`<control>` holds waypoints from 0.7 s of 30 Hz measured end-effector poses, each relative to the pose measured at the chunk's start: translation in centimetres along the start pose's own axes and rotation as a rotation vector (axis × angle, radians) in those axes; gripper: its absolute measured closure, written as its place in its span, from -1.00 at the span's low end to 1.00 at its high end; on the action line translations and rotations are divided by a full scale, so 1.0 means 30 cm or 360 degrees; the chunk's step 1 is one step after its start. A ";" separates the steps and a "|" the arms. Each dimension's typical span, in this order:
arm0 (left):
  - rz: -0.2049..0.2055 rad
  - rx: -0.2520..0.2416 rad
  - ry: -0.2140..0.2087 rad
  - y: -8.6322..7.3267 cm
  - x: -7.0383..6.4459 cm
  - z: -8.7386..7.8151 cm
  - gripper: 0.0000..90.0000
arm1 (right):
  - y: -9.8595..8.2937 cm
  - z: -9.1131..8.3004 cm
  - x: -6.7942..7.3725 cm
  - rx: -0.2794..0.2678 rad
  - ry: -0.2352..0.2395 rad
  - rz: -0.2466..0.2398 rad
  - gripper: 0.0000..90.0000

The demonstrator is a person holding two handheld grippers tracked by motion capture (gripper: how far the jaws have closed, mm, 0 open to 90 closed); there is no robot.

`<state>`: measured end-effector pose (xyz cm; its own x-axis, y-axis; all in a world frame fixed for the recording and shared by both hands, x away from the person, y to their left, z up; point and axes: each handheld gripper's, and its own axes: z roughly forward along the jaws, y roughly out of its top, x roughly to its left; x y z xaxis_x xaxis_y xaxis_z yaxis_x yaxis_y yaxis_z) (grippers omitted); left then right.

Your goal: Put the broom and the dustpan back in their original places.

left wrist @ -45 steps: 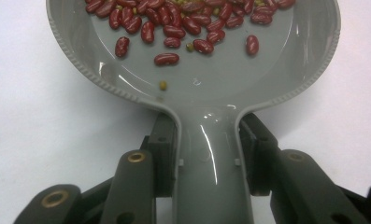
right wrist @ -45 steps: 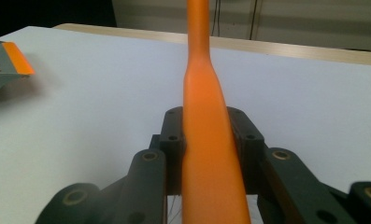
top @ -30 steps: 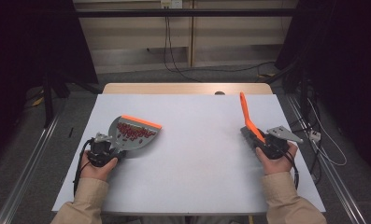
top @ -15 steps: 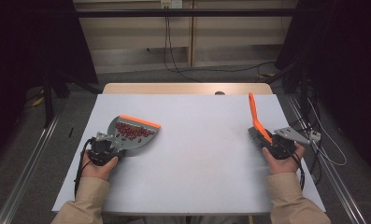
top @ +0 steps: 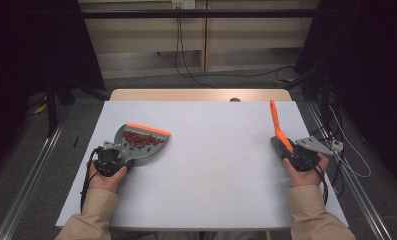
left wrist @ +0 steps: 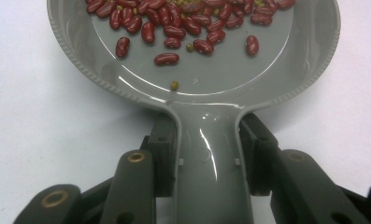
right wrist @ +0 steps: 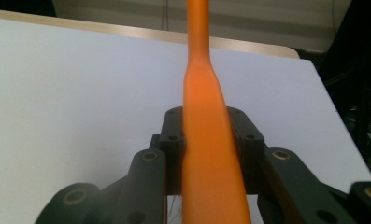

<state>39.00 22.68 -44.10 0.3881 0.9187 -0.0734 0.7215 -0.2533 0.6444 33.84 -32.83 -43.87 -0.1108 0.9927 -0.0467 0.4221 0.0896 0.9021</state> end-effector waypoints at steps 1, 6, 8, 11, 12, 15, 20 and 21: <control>-0.0009 -0.0001 0.0008 0.000 0.001 0.002 0.40 | -0.001 -0.002 -0.004 0.0001 -0.0023 -0.0013 0.58; -0.0002 -0.0037 -0.0014 0.003 -0.015 0.004 0.38 | -0.023 0.001 0.002 0.0053 -0.0062 -0.0078 0.58; -0.0008 -0.0064 -0.0068 0.001 -0.028 0.000 0.29 | -0.023 -0.002 0.017 0.0061 -0.0061 -0.0100 0.58; -0.0026 -0.0087 -0.0144 -0.004 -0.054 0.001 0.05 | -0.028 -0.002 0.045 0.0049 0.0062 -0.0003 0.46; -0.0035 -0.0085 -0.0158 -0.005 -0.059 -0.001 -0.10 | -0.031 -0.002 0.058 0.0030 0.0117 0.0034 0.39; -0.0037 -0.0135 -0.0204 -0.022 -0.072 -0.031 -0.39 | -0.028 -0.005 0.097 -0.0010 0.0254 0.0063 0.27; -0.0028 -0.0351 -0.0332 -0.040 -0.067 -0.082 -0.68 | -0.024 -0.015 0.126 -0.0052 0.0358 0.0105 0.00; -0.0016 -0.0370 -0.0355 -0.039 -0.065 -0.086 -0.68 | -0.027 -0.015 0.128 -0.0045 0.0381 0.0110 -0.04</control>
<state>35.91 21.95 -42.76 0.5165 0.8251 -0.2291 0.5855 -0.1451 0.7976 32.67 -29.13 -44.59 -0.2942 0.9488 0.1155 0.4112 0.0166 0.9114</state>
